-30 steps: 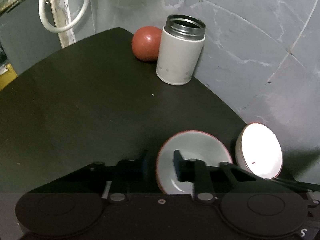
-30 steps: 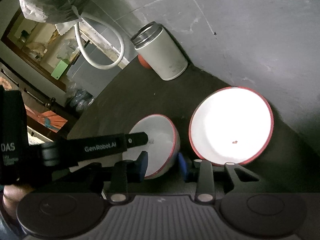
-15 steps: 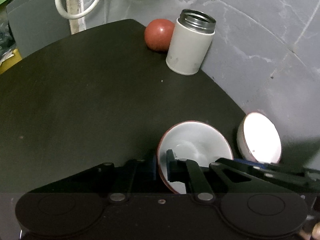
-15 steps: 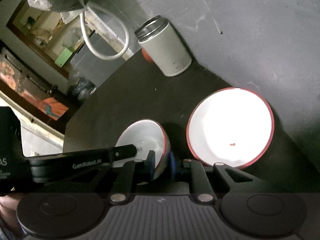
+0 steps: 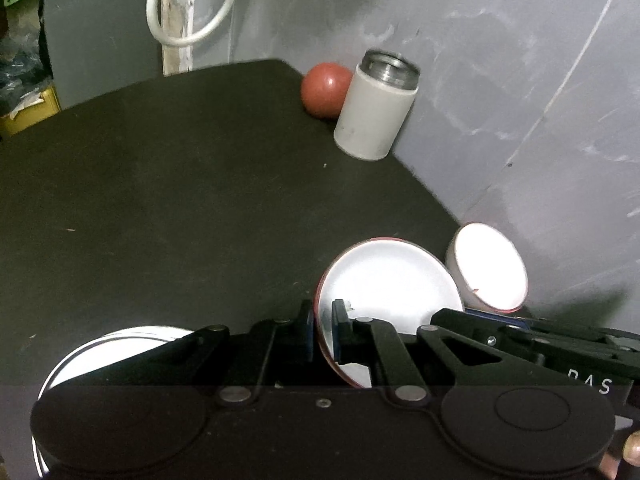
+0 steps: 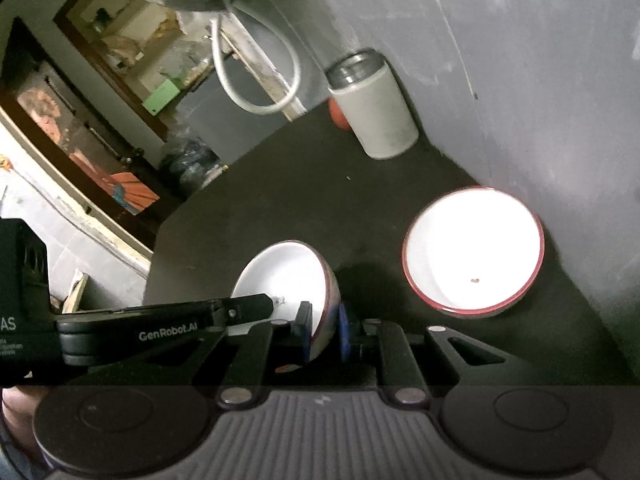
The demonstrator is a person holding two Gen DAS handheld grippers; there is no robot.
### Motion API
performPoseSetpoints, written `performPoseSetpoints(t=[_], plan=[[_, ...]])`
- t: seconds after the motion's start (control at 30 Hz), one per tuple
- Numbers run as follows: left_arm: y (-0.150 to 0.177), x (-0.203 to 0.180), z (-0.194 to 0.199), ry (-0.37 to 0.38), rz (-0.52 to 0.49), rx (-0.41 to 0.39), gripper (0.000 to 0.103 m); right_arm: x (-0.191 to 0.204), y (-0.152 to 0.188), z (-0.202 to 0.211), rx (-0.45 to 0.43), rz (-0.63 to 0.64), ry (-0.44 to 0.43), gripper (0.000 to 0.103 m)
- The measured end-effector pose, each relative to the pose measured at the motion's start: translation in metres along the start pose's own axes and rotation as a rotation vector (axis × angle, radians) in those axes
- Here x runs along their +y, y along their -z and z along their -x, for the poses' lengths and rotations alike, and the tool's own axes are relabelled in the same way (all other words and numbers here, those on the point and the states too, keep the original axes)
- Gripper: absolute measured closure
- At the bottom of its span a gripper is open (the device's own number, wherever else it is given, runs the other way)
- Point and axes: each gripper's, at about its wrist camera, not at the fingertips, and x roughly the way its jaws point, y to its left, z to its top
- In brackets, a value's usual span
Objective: Organize plates and bowls
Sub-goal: 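Lift the white bowl with both tools and carry it over the steel bowl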
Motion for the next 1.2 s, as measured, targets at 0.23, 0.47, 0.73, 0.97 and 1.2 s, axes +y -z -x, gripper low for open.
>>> performPoseSetpoints(t=[0.23, 0.47, 0.73, 0.97, 1.2], plan=[[0.009, -0.008, 0.042, 0.032, 0.008, -0.071, 0.095, 0.014, 0.005, 0.039, -0.047, 0.017, -0.031, 0.088], [0.022, -0.015, 0.081, 0.092, -0.001, -0.121, 0.095, 0.028, 0.018, 0.079, -0.09, 0.034, -0.031, 0.088], [0.043, -0.02, 0.107, 0.15, -0.011, -0.138, 0.095, 0.04, 0.049, 0.107, -0.071, 0.055, 0.015, 0.088], [0.073, -0.018, 0.105, 0.184, -0.002, -0.07, 0.095, 0.045, 0.075, 0.122, -0.028, 0.048, 0.059, 0.088], [0.095, -0.02, 0.098, 0.19, -0.019, -0.007, 0.095, 0.041, 0.093, 0.121, 0.021, 0.02, 0.094, 0.088]])
